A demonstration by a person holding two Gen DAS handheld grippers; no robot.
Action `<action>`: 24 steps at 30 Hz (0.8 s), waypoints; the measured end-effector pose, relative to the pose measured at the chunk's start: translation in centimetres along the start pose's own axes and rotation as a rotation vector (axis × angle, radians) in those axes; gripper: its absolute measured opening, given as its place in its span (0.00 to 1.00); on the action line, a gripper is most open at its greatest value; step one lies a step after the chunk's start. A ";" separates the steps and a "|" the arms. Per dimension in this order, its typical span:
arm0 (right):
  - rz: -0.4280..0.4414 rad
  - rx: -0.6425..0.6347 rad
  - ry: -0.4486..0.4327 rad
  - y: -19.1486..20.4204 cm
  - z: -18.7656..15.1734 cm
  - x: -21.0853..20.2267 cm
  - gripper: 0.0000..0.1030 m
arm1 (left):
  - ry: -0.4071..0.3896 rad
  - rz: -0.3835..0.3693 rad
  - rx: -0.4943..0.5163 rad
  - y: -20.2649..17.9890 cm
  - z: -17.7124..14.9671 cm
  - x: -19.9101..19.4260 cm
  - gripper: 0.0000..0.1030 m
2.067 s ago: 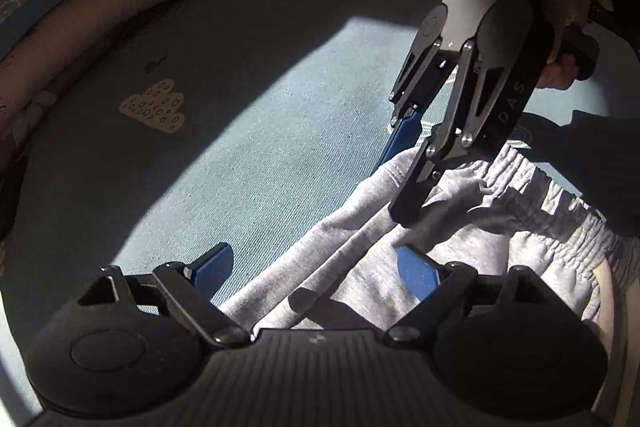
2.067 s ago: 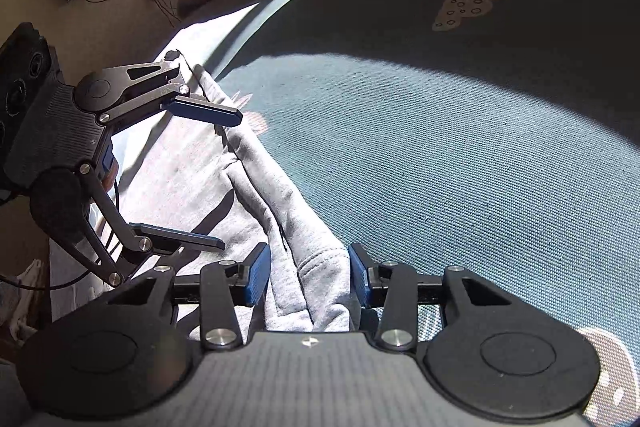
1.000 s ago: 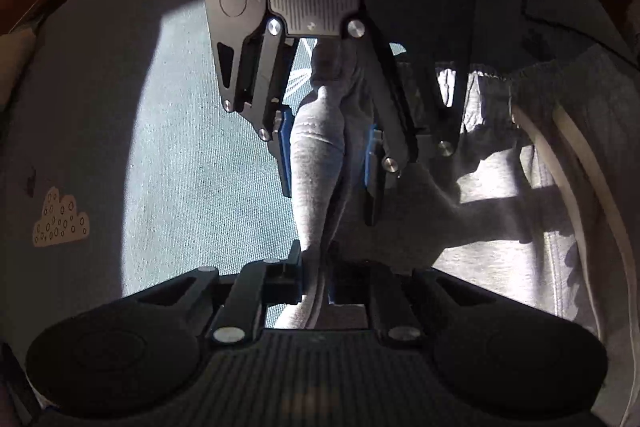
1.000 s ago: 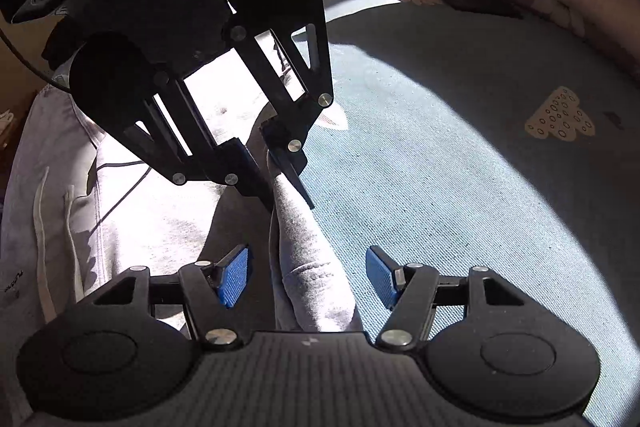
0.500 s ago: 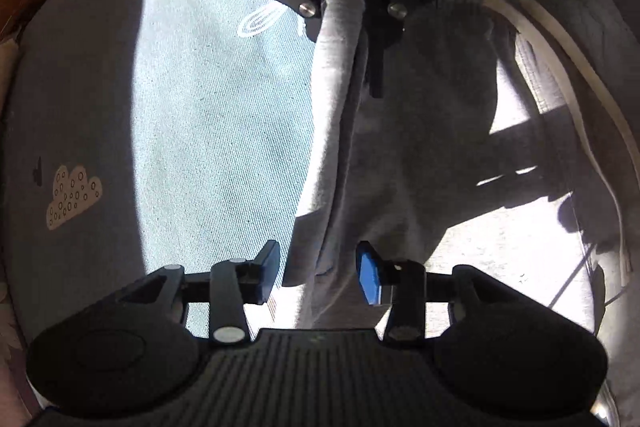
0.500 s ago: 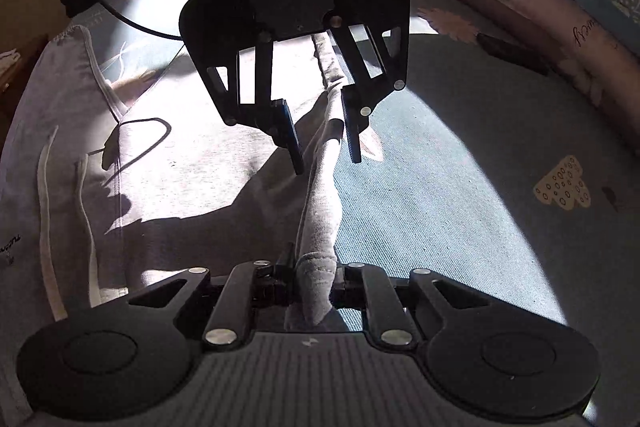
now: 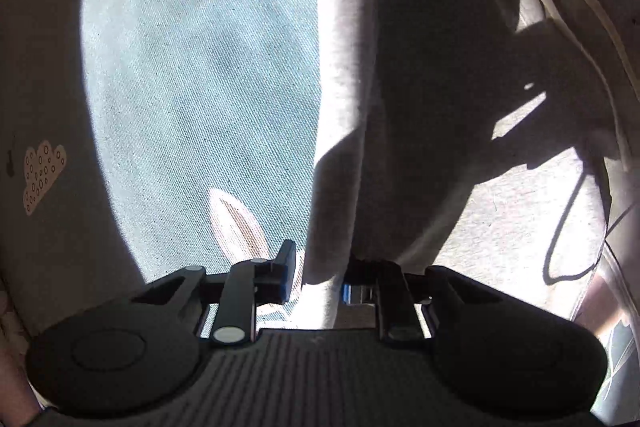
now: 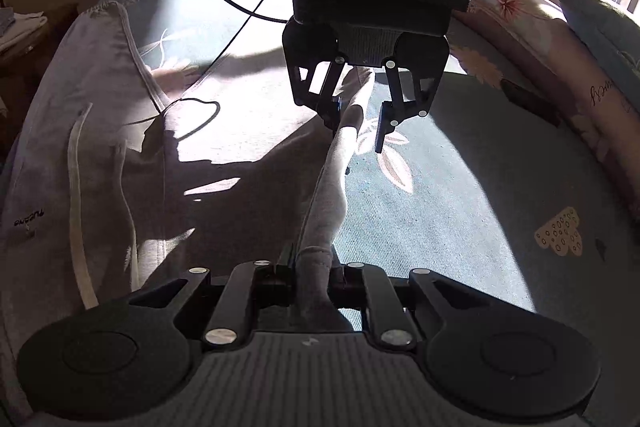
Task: Fold clothes
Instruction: 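Lift the held cuff end with both grippers and carry it over toward the waistband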
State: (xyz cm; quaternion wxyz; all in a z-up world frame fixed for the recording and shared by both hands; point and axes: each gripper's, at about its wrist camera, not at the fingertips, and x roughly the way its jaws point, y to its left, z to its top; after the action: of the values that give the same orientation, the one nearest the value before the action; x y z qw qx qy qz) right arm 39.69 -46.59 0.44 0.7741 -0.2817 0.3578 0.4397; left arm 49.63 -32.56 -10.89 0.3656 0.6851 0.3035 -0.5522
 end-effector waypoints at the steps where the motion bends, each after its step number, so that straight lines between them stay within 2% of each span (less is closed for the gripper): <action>1: 0.001 -0.005 0.002 0.2 0.0 -0.1 0.15 | 0.005 0.015 0.013 -0.4 0.0 -0.1 0.06; 7: -0.024 -0.017 0.013 0.9 0.3 -0.2 0.14 | 0.012 0.073 -0.062 -1.4 -0.2 -1.8 0.04; 15: -0.095 -0.026 0.025 2.3 1.1 -1.4 0.13 | -0.004 0.152 -0.191 -4.1 -0.5 -6.7 0.04; 20: -0.137 -0.063 0.049 5.1 2.3 -2.7 0.13 | -0.038 0.204 -0.209 -7.6 0.9 -10.4 0.03; 24: -0.151 -0.086 0.073 7.8 3.2 -4.1 0.13 | -0.070 0.224 -0.235 -11.2 0.4 -11.8 0.03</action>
State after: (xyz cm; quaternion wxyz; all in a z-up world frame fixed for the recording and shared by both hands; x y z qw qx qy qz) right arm 32.29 -42.55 4.69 0.7787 -0.3565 0.3445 0.3846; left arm 37.80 -26.86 -1.20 0.5127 0.6474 0.2749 -0.4924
